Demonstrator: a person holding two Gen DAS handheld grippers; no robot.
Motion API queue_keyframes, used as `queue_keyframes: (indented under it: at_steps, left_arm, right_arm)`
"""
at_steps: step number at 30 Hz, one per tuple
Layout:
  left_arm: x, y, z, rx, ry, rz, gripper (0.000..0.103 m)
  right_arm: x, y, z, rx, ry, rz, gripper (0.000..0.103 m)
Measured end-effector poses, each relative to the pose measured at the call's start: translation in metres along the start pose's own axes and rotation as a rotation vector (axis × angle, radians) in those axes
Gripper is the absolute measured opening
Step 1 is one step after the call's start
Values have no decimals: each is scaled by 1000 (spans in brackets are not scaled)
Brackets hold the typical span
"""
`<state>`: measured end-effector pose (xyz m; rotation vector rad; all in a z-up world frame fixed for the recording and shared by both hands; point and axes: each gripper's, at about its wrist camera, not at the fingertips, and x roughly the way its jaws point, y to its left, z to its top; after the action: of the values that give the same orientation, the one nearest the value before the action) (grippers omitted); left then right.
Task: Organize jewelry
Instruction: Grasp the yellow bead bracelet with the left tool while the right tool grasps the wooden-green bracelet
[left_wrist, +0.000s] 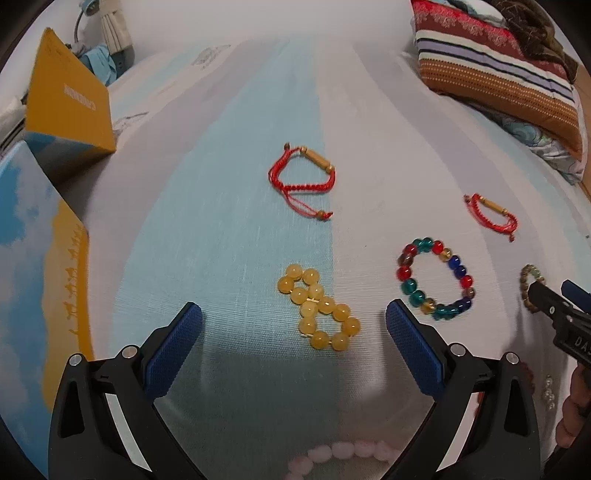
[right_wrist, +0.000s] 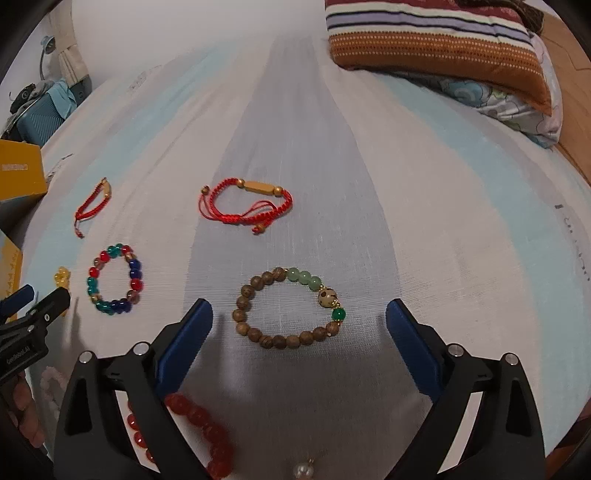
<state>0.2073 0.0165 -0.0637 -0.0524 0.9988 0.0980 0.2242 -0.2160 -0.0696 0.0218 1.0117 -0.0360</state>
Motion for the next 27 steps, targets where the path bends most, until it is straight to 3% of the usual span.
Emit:
queue_keyframes:
  at_steps: [3, 6, 10, 16, 19, 23, 27]
  left_arm:
    - [5, -1, -2, 13, 2, 16, 94]
    - [5, -2, -3, 26, -7, 5, 83]
    - [3, -3, -5, 37, -8, -18, 61]
    - [1, -2, -6, 40, 0, -23, 39]
    - [0, -4, -6, 59, 4, -31, 22]
    - [-2, -4, -7, 62, -1, -42, 19]
    - [-8, 0, -8, 41, 3, -83, 18]
  right_arm:
    - [6, -4, -1, 16, 21, 8, 83]
    - [11, -6, -1, 25, 42, 15, 74]
    - [11, -8, -3, 30, 46, 29, 58]
    - [12, -14, -2, 70, 57, 59, 51]
    - [10, -12, -4, 64, 57, 60, 38]
    - [10, -13, -3, 59, 58, 63, 15]
    - [-1, -16, -3, 63, 23, 85, 13]
